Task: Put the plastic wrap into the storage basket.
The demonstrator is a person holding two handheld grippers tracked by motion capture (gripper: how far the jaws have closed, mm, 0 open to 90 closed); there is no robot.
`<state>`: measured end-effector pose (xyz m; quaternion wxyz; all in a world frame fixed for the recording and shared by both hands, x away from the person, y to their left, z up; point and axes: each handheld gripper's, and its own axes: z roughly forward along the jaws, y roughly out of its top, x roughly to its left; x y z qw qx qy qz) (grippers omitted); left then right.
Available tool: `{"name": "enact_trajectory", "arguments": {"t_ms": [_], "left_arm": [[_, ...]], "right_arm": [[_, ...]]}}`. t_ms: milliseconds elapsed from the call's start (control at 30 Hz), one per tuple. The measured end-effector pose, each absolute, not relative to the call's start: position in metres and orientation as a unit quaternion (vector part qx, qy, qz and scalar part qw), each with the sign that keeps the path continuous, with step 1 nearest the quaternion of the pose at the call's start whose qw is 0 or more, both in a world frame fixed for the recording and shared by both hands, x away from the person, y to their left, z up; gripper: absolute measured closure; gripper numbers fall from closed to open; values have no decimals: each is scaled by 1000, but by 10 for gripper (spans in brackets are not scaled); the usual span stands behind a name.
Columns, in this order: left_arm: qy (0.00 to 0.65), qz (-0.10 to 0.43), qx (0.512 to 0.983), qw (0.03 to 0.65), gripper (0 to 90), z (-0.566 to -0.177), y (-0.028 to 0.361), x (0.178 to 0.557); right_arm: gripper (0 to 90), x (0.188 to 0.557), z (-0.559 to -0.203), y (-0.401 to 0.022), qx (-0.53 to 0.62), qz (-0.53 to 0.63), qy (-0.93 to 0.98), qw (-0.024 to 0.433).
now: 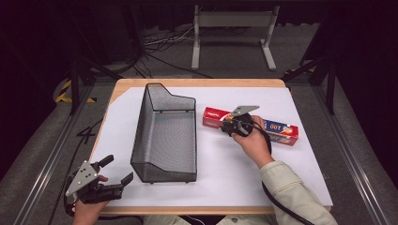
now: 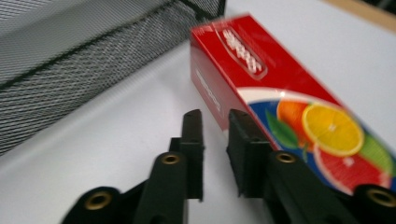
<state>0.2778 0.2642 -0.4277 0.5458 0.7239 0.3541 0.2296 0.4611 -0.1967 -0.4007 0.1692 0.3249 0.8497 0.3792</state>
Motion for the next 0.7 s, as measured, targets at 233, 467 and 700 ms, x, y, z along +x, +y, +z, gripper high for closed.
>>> {"name": "enact_trajectory", "arguments": {"t_ms": [233,467,700], "left_arm": [[352,231,725,545,65,-427,263,278],[351,234,724,546,64,-428,264,279],[351,236,724,544,64,-428,265,279]], "right_arm": [[356,467,-370,-214,301,382,854,185],[139,488,-365,-245,328,366,852,181],[70,501,-376,-260,317,338,871,165]]}}
